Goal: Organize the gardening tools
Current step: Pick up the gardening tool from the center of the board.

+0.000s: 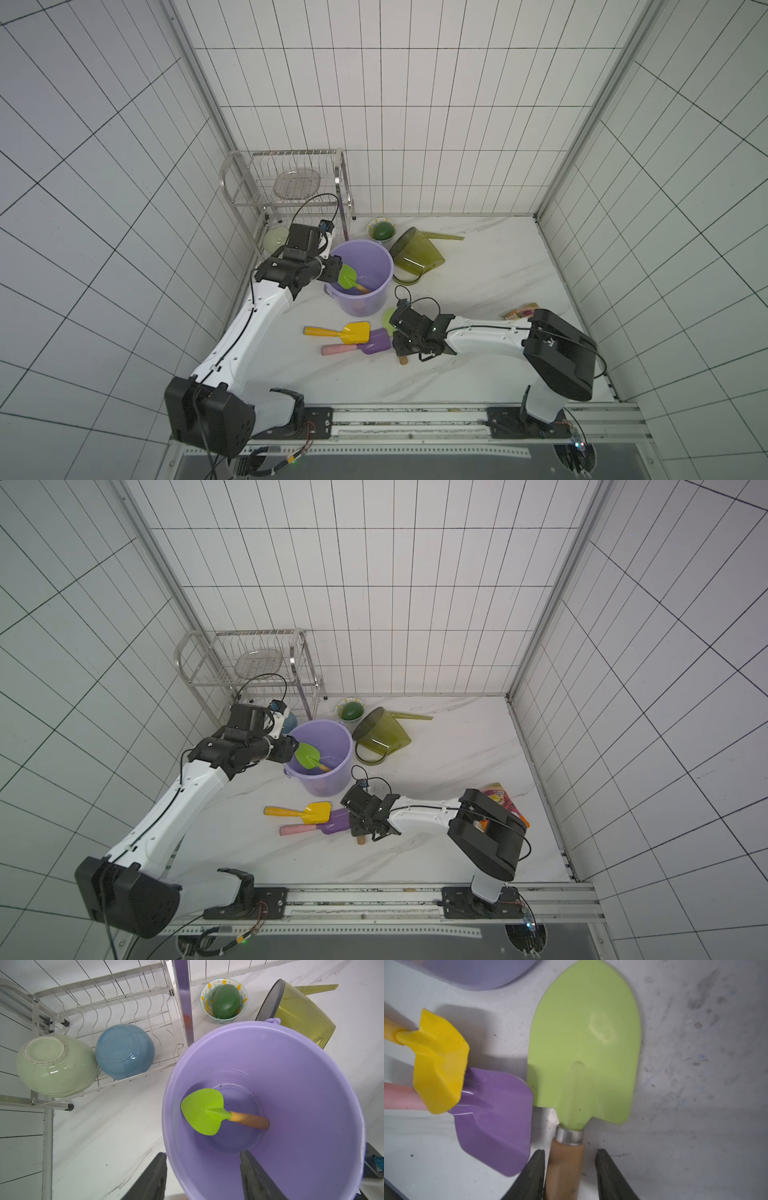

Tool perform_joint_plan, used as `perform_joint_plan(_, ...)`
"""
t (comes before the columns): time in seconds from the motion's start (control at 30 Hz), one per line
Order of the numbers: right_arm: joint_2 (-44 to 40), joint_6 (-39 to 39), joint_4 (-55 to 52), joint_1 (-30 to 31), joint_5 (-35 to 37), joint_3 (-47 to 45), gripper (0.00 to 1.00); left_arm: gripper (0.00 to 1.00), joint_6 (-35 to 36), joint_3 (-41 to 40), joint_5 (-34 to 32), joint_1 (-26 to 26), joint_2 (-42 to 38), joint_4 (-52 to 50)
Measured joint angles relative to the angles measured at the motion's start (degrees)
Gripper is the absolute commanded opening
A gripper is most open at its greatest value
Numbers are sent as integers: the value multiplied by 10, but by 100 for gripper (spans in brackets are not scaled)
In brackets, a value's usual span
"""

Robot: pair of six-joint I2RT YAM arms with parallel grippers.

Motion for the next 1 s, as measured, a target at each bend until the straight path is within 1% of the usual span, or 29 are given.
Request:
perform_joint_plan(0.13, 0, 6, -8, 0, 13, 0, 27, 60, -2, 0, -4, 0, -3, 1)
perform_joint_plan(0.37, -11, 12, -14, 0, 38, -8, 15, 61, -4, 0, -7, 0, -8, 3)
perform_joint_plan(0.53, -50, 11, -21, -5, 57, -23, 12, 61, -4, 0, -5, 0, -18, 4)
perform_joint_plan(0.67, -90, 2, -21, -11, 79, -36, 11, 61, -6, 0, 13, 0, -24, 4)
perform_joint_plan(0.87, -156, -30, -21, -13, 114, -60, 10, 62, -6, 0, 66, 0, -34, -1)
perform_joint_plan(1.0, -208, -67, -2, -13, 124, -80, 10, 62, -7, 6, 120, 0, -36, -13)
